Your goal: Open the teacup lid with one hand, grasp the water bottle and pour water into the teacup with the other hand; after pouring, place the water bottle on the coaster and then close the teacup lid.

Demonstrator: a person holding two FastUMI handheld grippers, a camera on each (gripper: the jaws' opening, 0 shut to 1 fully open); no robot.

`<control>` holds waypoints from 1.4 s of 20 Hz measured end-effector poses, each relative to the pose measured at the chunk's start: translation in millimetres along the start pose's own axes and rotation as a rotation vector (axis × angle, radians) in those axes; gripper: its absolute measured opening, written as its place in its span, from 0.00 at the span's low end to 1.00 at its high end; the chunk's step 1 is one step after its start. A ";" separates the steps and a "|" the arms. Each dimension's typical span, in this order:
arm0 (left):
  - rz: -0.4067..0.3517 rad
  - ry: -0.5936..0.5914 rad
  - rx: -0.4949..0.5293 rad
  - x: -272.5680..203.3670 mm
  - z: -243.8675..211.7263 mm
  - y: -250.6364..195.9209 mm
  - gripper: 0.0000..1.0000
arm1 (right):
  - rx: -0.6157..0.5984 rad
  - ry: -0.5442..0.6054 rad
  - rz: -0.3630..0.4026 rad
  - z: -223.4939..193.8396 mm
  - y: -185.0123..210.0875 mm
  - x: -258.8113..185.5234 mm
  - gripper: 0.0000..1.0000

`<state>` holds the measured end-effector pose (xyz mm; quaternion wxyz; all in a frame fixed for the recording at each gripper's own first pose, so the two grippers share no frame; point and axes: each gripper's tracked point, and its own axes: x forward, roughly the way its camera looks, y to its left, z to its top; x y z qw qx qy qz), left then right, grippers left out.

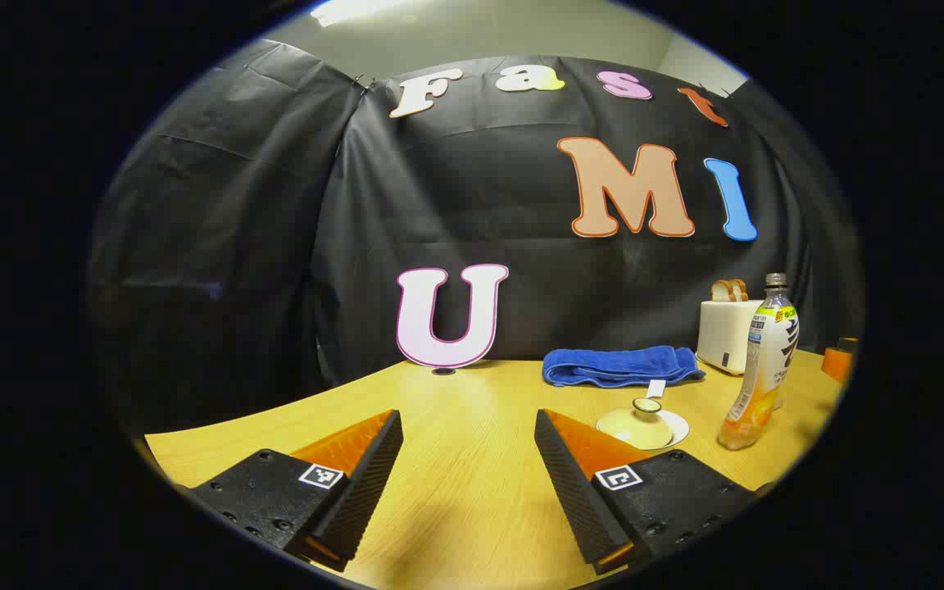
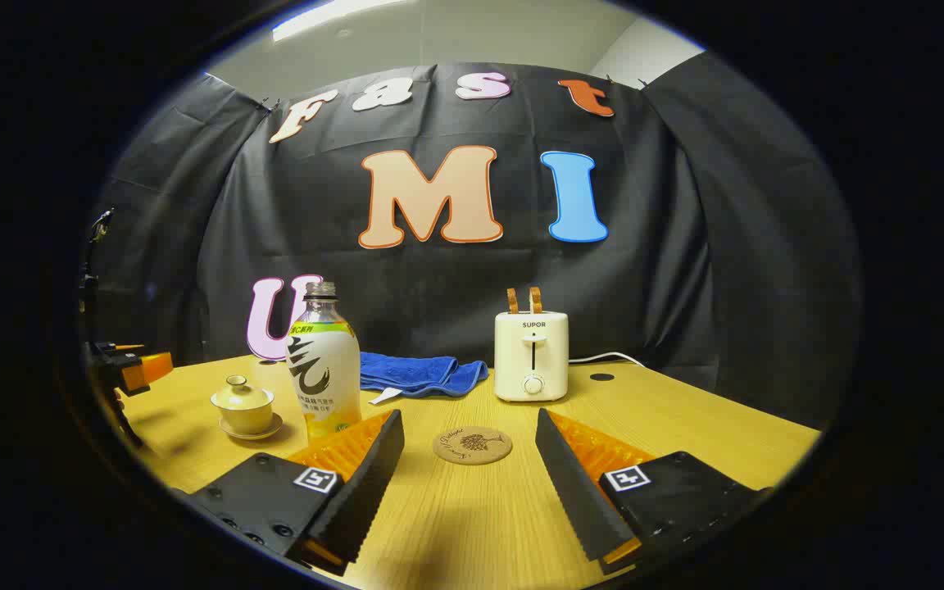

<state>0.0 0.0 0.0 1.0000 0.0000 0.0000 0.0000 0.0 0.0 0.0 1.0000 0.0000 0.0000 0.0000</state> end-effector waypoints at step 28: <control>-0.074 -0.003 -0.005 4.3 -1.1 -18.2 0.95 | 0.007 0.001 0.001 3.2 -0.2 -0.5 1.00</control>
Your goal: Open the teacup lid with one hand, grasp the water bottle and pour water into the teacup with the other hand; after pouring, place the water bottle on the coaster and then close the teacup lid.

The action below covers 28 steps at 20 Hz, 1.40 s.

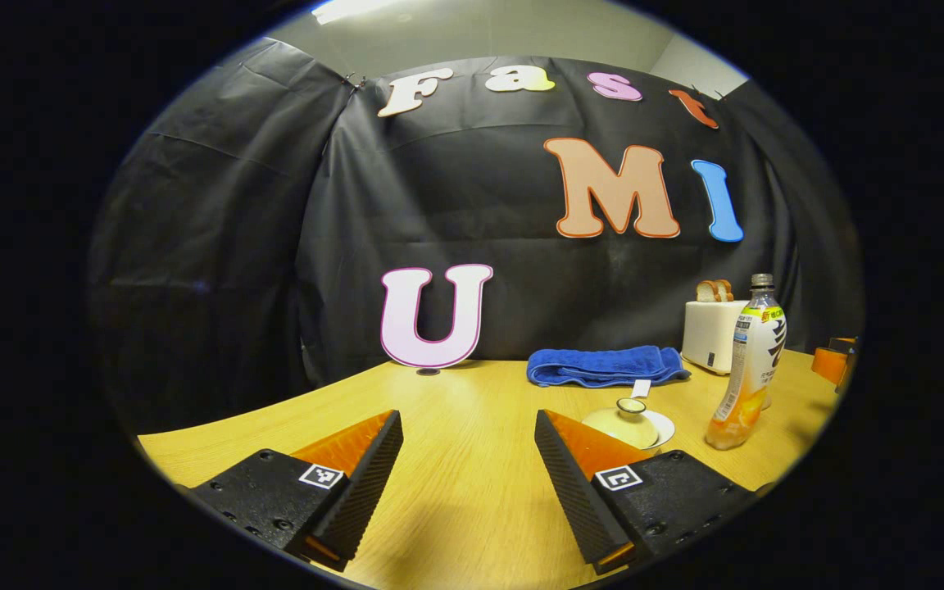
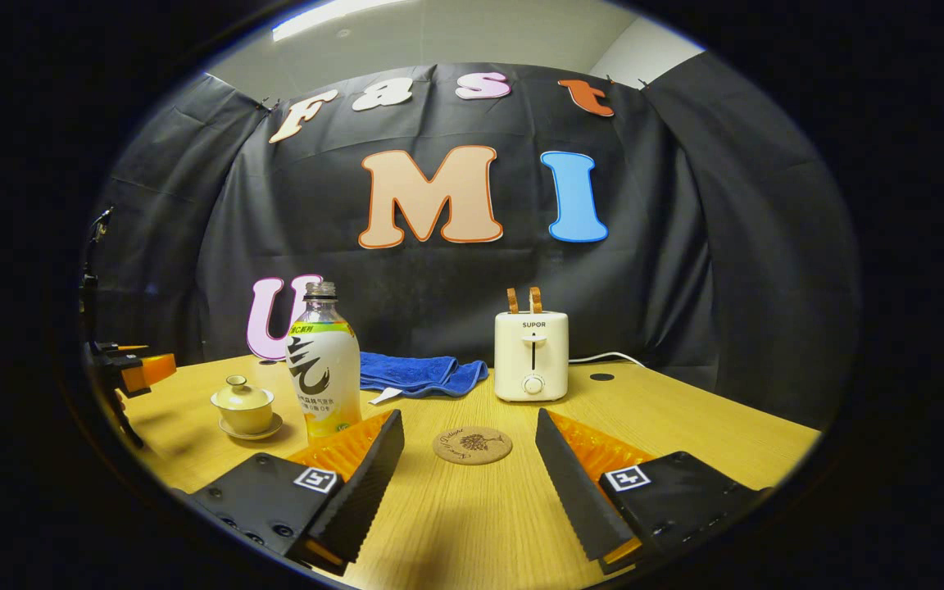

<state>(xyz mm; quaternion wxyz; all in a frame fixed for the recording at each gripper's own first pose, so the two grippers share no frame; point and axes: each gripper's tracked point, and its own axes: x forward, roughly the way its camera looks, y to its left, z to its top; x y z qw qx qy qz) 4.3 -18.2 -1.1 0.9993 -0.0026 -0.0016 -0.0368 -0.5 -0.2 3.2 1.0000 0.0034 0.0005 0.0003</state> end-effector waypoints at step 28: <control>-0.493 -0.005 -0.006 40.3 0.3 -130.9 0.93 | 0.005 -0.001 0.000 2.3 0.9 -0.1 1.00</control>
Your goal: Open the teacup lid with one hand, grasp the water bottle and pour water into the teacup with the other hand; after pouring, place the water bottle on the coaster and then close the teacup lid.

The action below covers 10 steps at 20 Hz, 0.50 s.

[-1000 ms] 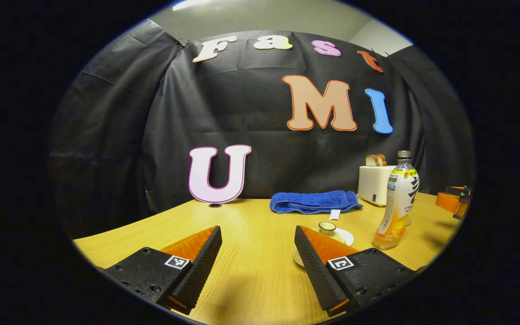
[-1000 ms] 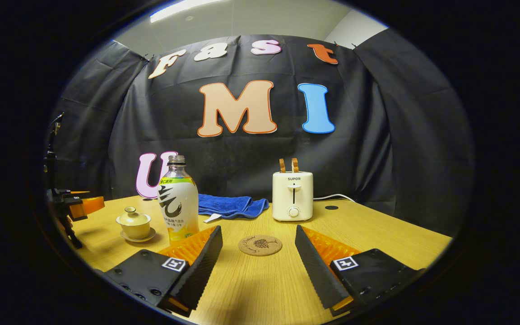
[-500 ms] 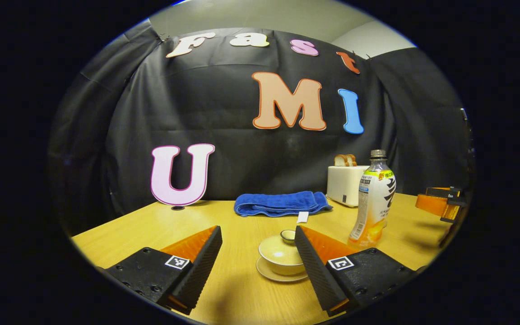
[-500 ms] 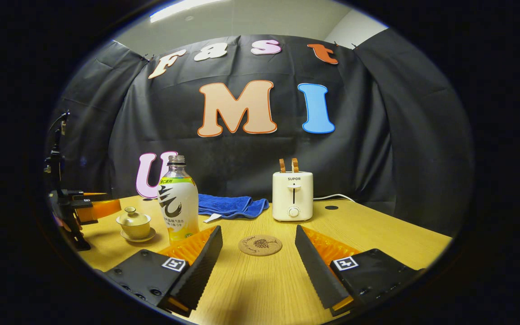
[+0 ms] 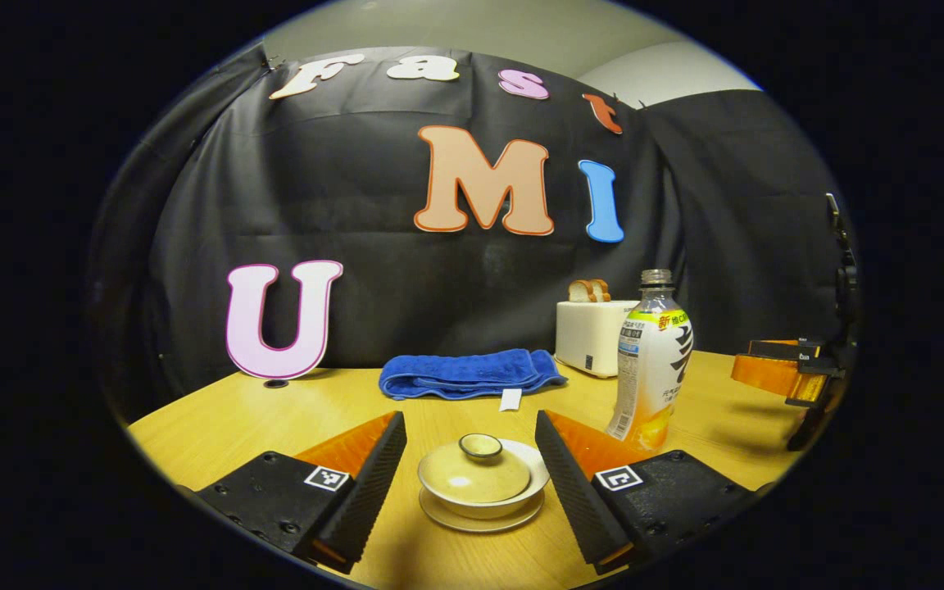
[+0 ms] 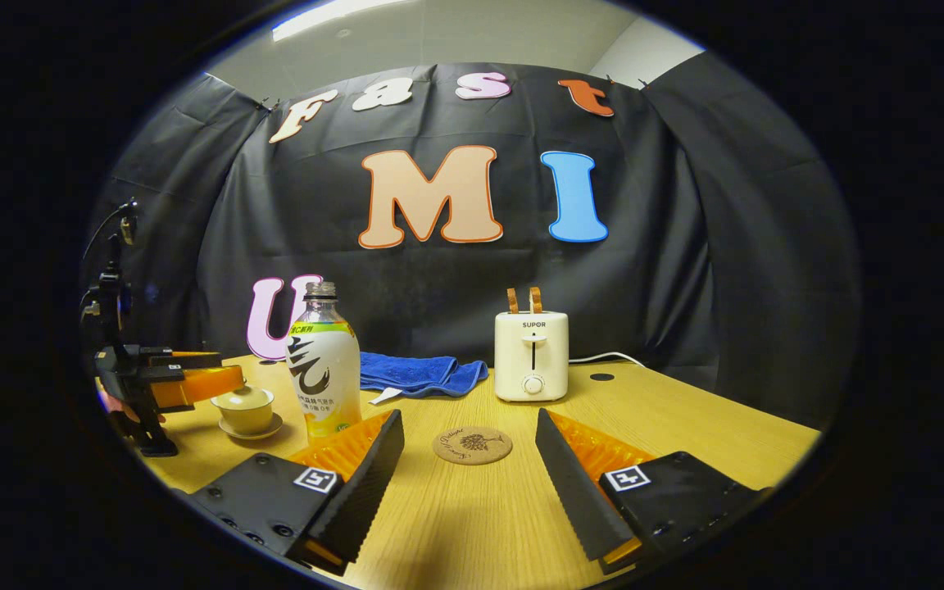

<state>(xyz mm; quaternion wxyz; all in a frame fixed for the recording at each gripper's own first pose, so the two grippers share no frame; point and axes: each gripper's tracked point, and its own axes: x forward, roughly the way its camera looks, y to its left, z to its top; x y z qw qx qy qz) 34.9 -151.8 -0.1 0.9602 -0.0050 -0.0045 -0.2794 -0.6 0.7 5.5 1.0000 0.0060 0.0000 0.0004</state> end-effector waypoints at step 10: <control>-0.046 0.074 0.015 15.1 -11.9 -7.7 0.50 | 0.001 0.000 0.004 0.3 0.5 0.1 1.00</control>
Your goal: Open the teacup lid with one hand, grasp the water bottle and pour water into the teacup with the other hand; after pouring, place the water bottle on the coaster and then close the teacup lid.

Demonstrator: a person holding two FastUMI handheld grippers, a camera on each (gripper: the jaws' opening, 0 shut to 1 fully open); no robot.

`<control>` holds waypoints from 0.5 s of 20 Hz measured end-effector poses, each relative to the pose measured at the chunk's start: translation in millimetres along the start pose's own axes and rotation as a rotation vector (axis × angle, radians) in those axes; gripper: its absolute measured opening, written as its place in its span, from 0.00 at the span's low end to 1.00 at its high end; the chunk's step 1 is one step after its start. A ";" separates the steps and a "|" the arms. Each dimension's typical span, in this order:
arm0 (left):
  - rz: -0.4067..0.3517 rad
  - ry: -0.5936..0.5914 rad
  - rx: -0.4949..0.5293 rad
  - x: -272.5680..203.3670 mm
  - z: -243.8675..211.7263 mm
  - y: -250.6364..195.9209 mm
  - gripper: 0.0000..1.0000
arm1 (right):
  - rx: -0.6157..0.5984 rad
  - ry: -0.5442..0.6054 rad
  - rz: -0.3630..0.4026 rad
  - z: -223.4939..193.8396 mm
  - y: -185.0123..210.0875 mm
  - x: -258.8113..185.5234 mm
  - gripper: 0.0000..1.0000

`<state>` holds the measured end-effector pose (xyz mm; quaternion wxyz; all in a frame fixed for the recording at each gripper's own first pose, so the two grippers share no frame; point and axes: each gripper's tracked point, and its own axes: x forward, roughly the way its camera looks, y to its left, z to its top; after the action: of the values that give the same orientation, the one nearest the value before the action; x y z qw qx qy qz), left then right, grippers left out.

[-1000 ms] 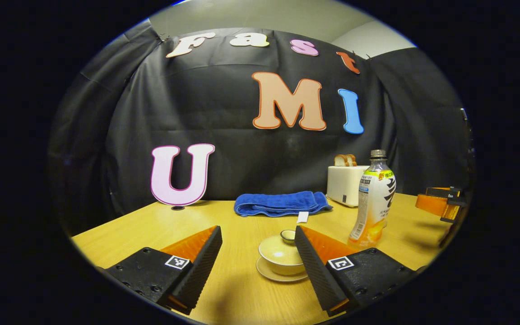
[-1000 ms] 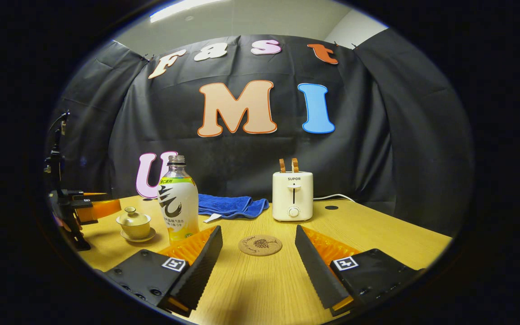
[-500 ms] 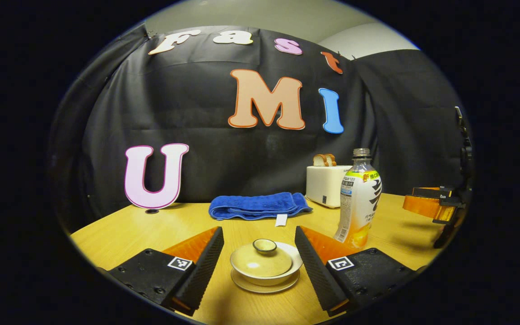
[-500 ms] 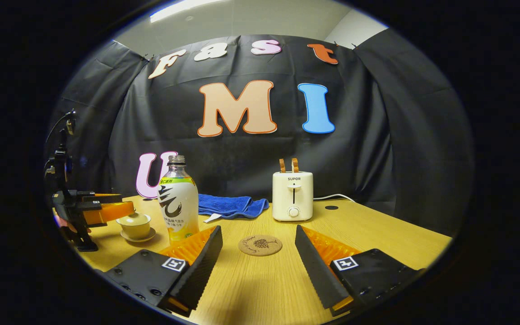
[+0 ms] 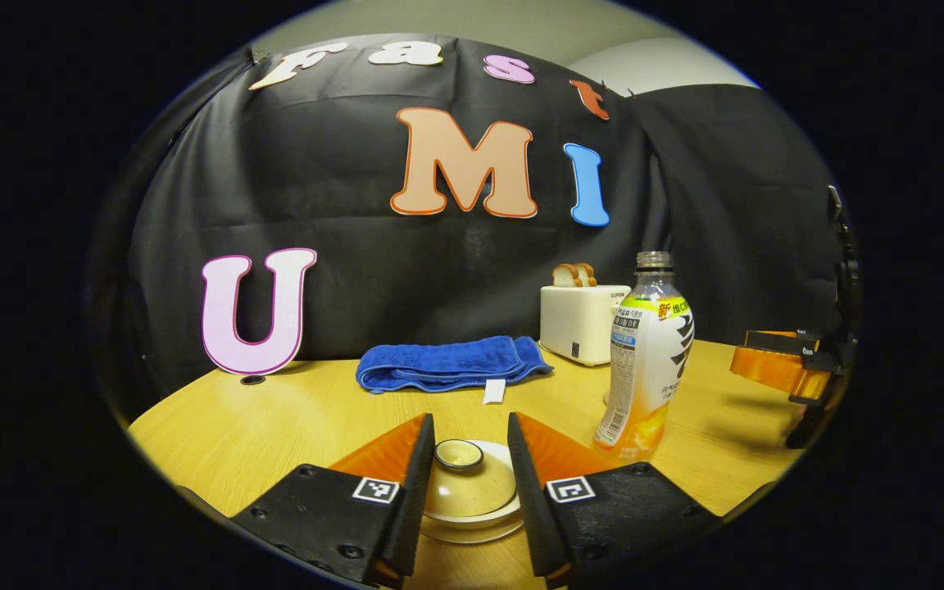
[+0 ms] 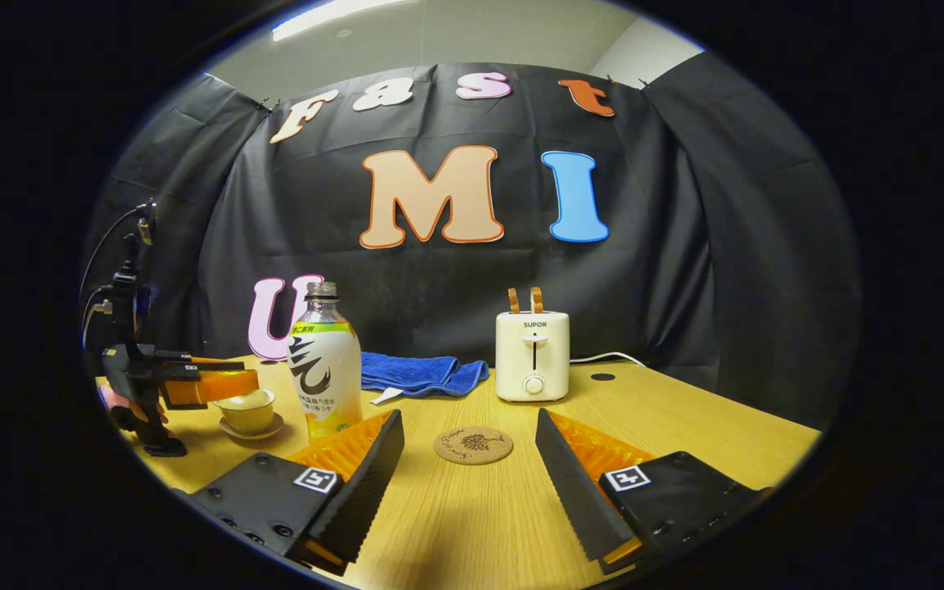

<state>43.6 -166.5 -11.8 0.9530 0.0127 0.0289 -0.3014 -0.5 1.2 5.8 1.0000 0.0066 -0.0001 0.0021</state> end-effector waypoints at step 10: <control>0.006 0.042 0.015 3.2 -5.2 -0.1 0.28 | 0.001 -0.001 0.002 0.4 0.3 0.1 1.00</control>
<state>45.9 -168.2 -17.2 0.9529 0.0260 0.0467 -0.2986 -0.5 1.5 6.2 1.0000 0.0070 -0.0005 0.0029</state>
